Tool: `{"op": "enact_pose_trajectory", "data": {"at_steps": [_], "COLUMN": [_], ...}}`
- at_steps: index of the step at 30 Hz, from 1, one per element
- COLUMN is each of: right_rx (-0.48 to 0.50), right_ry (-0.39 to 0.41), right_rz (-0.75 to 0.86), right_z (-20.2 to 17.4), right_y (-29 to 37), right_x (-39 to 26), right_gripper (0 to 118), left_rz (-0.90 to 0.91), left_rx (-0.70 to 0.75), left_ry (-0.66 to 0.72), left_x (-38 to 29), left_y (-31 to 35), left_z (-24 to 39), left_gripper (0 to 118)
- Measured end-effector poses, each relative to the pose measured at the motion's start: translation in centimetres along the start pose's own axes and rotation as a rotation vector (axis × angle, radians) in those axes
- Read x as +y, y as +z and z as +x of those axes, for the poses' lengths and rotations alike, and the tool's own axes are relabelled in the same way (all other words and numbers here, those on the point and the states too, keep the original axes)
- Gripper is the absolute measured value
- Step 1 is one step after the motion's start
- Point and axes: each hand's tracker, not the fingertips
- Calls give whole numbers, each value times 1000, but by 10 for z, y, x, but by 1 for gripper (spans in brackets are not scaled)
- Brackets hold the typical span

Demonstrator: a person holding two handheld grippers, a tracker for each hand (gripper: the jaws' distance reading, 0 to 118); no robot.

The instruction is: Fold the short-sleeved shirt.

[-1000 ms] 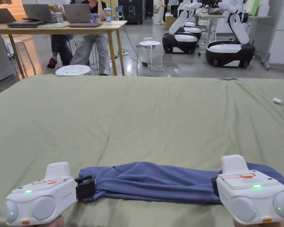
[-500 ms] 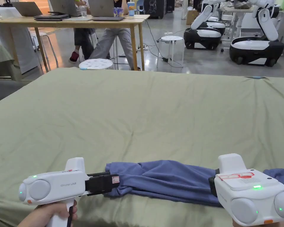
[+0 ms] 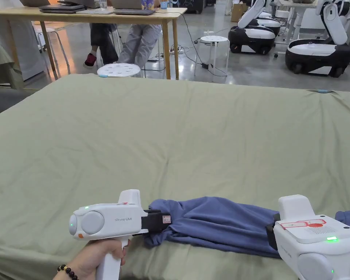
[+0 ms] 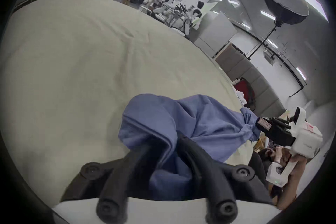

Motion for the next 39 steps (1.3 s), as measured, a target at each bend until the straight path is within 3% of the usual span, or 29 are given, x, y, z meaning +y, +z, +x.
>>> {"op": "enact_pose_trajectory", "data": {"at_steps": [5, 11, 15, 20, 26, 34, 39], "right_rx": [-11, -18, -21, -8, 13, 10, -3], "right_ry": [-1, -13, -18, -22, -14, -24, -40], "right_rz": [-7, 0, 5, 0, -4, 2, 3], "right_z": [1, 2, 1, -3, -6, -3, 2], "right_y": [-2, -3, -6, -11, -11, -11, -9], "right_x": [1, 4, 4, 2, 0, 0, -2], "right_gripper": [0, 0, 0, 0, 0, 0, 0], "left_rz": [41, 64, 94, 151, 127, 123, 39], "left_rx": [-1, 1, 97, 250, 256, 38, -85], "left_ry": [-48, -1, -26, 68, 50, 13, -34], "left_x": [3, 13, 17, 19, 17, 31, 24], "left_y": [17, 37, 74, 114, 115, 112, 58], "left_z": [-1, -23, -47, -89, -69, 10, 64], "left_gripper": [9, 7, 7, 7, 7, 7, 7]}}
